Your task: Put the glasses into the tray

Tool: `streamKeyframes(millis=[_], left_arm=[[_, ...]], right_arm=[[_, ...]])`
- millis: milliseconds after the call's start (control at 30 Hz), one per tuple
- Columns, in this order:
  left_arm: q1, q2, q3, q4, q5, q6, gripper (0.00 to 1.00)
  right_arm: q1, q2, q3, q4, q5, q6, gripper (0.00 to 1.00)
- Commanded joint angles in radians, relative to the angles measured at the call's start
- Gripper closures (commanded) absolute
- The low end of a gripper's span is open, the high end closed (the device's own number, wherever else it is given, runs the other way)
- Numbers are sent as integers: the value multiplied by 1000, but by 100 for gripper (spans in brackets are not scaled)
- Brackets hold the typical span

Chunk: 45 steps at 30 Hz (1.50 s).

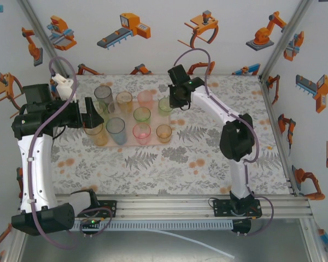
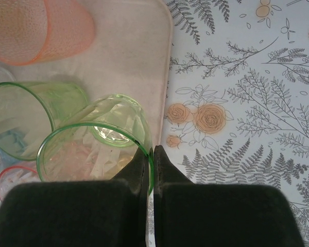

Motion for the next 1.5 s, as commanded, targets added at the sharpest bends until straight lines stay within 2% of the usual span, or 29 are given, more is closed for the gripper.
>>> streamKeyframes(millis=[0,733,1467], left_arm=[[5,-14,2,-1,8,14,3],[15,-2,-6,3,20,12,3],[14,-5,-4,5,26,9,3]], right_arm=[[12,33,57,-26,37,-6,100],[44,173,198,-96,80,-45,99],[57,202,221,-127,81,-40,95]])
